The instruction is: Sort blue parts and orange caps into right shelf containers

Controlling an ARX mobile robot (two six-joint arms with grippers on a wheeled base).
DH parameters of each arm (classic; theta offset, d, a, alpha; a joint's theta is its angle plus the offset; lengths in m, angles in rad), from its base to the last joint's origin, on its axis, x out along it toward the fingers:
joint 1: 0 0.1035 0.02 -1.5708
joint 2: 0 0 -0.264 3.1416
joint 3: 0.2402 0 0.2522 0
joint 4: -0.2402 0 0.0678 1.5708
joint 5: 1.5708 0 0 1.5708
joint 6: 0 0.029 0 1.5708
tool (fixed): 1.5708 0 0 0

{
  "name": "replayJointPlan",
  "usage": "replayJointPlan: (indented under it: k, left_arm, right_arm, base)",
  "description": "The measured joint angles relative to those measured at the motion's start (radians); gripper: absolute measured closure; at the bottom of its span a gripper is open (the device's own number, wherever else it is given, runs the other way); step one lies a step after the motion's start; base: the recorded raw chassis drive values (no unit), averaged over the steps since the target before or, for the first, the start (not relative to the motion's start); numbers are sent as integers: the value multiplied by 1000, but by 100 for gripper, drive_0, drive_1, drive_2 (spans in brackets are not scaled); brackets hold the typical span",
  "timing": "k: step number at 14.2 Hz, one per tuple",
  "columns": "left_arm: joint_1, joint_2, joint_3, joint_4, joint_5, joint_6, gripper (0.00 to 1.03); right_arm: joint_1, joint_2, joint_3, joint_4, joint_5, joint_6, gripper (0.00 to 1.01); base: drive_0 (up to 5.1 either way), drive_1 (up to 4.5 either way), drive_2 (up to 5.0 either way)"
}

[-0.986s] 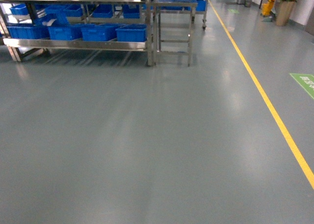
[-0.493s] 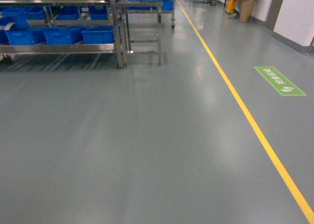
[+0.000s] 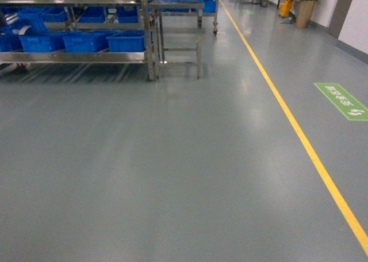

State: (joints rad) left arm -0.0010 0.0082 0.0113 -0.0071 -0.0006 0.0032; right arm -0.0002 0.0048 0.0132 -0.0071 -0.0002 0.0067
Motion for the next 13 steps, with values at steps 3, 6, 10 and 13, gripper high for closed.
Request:
replayJointPlan:
  k: [3,6,10,13]
  left_arm:
    - [1,0,0,0,0,0,61]
    - [1,0,0,1,0,0,61]
    - [1,0,0,0,1,0,61]
    - [1,0,0,0,0,0,61]
  right_arm:
    - [0,0,0,1,0,0,58]
    - [0,0,0,1,0,0,58]
    - [0,0,0,-1,0,0,58]
    - [0,0,0,-1,0,0,58]
  base:
    - [-18,407,-444]
    - [2,428,-424]
    - [2,428,-423]
    - [2,428,-423]
